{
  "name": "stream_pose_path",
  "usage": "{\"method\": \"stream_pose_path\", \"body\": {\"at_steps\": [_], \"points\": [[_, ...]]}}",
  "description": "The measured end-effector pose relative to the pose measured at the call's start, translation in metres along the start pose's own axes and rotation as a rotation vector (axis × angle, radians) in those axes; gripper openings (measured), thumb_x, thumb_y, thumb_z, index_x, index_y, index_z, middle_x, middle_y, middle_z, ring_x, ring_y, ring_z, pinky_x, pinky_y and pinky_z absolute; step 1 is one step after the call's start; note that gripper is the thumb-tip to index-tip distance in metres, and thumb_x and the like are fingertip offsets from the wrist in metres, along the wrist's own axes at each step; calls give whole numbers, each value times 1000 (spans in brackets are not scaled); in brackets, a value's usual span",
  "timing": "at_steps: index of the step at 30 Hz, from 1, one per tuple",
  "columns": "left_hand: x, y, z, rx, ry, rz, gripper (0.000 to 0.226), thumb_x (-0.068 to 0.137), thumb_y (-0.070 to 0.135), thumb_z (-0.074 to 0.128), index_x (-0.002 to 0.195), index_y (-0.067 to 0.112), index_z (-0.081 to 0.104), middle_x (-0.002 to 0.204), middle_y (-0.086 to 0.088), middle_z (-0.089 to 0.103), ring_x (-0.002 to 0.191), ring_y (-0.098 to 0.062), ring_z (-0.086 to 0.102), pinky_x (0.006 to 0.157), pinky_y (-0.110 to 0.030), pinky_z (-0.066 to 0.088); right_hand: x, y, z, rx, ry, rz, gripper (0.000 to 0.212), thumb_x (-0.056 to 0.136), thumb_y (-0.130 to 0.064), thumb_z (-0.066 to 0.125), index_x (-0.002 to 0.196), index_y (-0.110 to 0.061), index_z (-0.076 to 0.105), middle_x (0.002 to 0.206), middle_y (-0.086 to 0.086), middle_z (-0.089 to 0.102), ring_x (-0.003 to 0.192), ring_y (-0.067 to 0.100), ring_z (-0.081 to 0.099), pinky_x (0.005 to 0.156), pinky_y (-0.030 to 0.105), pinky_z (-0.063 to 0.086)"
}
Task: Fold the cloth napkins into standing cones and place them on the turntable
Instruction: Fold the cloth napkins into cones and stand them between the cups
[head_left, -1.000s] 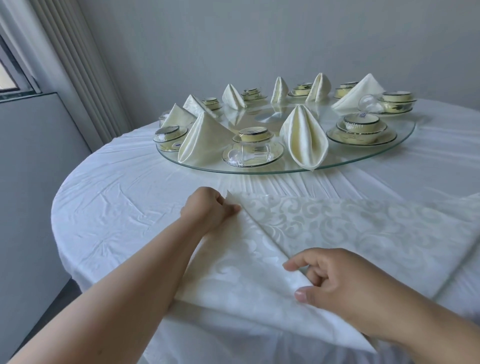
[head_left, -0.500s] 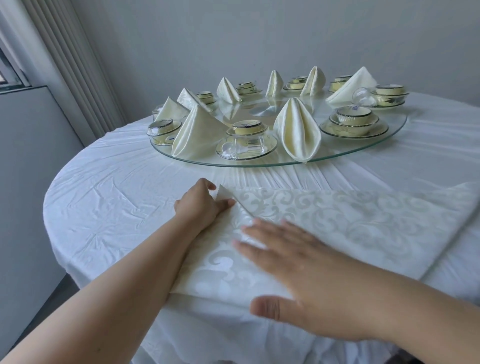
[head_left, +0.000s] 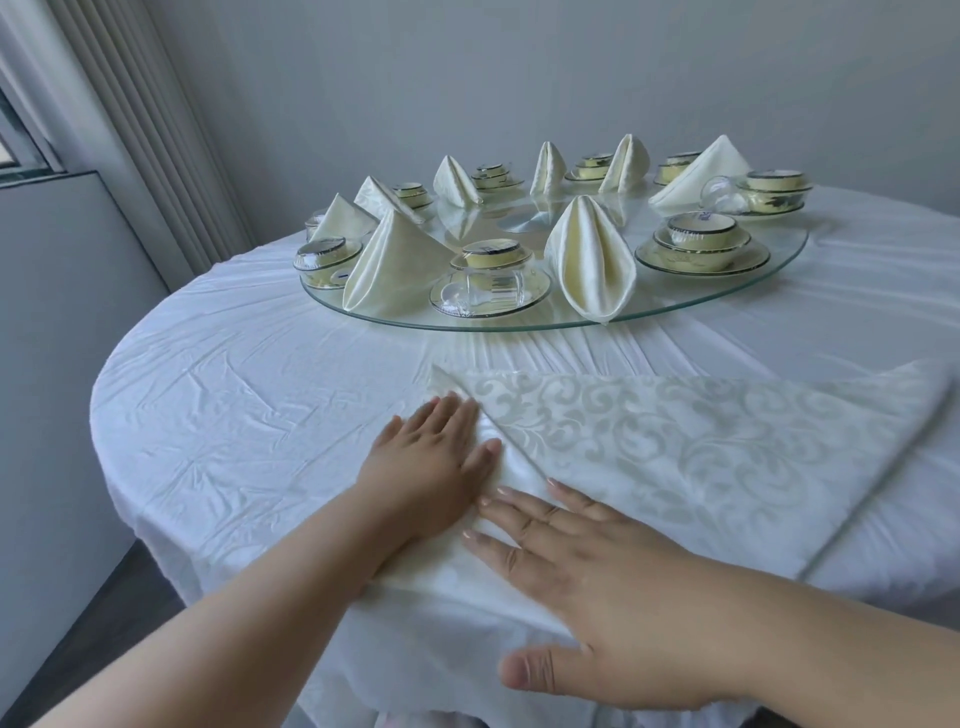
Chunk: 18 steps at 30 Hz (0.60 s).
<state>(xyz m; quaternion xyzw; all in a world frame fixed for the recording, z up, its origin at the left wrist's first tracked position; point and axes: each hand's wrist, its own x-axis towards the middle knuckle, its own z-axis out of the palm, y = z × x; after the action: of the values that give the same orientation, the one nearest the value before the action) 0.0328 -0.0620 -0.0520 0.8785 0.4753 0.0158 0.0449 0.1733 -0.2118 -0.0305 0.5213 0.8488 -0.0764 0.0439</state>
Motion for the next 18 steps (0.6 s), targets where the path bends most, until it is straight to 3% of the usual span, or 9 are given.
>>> {"method": "stream_pose_path", "body": {"at_steps": [3, 4, 7, 9, 10, 11, 13, 15, 18], "points": [[1, 3, -2, 0, 22, -11, 69, 93, 63, 19, 153, 31, 6, 161, 9, 2, 147, -9, 1, 120, -36, 3, -13, 6, 14, -78, 99, 58, 82, 90, -73, 4, 146, -23, 37, 150, 7, 40, 140, 19, 33, 106, 35, 21], [0, 5, -2, -1, 24, -16, 72, 92, 66, 19, 153, 32, 6, 161, 9, 3, 147, -8, 1, 120, -36, 4, -18, 10, 19, -65, 98, 81, 83, 91, -71, 4, 143, -19, 43, 145, 7, 47, 135, 19, 41, 102, 35, 26], [-2, 4, -2, 3, 14, -24, 88, 79, 81, 14, 152, 33, 5, 161, 10, 3, 147, -8, 0, 120, -36, 4, -37, 18, 27, -78, 62, 74, 83, 93, -68, 1, 144, -16, 39, 148, 5, 43, 137, 17, 38, 103, 34, 28], [-3, 6, -4, 1, 16, -20, 105, 62, 88, 3, 152, 34, 5, 161, 10, 2, 147, -8, 0, 120, -36, 4, -46, 21, 14, -65, 33, 13, 84, 87, -74, -3, 151, -27, 23, 158, -8, 20, 145, 4, 15, 114, 34, 19], [-3, 7, -4, 7, 13, -21, 109, 58, 88, 0, 152, 34, 4, 161, 10, 2, 147, -8, 0, 120, -36, 5, -49, 22, 8, 42, 50, -27, 85, 80, -79, -3, 152, -36, 11, 159, -18, 2, 144, -5, -3, 119, 34, 7], [-4, 7, -3, 19, 3, -25, 111, 56, 88, -1, 152, 33, 4, 161, 10, 2, 147, -9, 0, 120, -36, 5, -51, 22, -1, 187, -44, -14, 85, 75, -80, 1, 150, -41, 8, 157, -25, -5, 140, -11, -11, 120, 30, 1], [-3, 7, -5, 24, -23, -22, 107, 61, 89, 3, 152, 32, 5, 161, 10, 2, 147, -9, 0, 120, -37, 5, -53, 27, -18, 384, -63, 46, 86, 74, -74, 11, 147, -35, 33, 155, -23, 21, 139, -9, 12, 118, 24, 10], [1, 6, -10, -32, -37, 0, 89, 79, 81, 15, 152, 30, 14, 160, 8, 9, 147, -13, 7, 119, -39, 9, -50, 34, -28, 527, 98, 133, 76, 78, -71, 22, 128, -28, 59, 132, -16, 54, 121, -3, 46, 108, 25, 34], [13, 1, -20, -231, 147, -83, 60, 93, 53, 39, 138, 14, 43, 143, -10, 45, 131, -30, 40, 106, -37, 31, -36, 66, -39, 488, 389, 216, 41, 87, -57, 47, 106, -30, 69, 107, -15, 64, 97, -1, 57, 90, 23, 44]]}}
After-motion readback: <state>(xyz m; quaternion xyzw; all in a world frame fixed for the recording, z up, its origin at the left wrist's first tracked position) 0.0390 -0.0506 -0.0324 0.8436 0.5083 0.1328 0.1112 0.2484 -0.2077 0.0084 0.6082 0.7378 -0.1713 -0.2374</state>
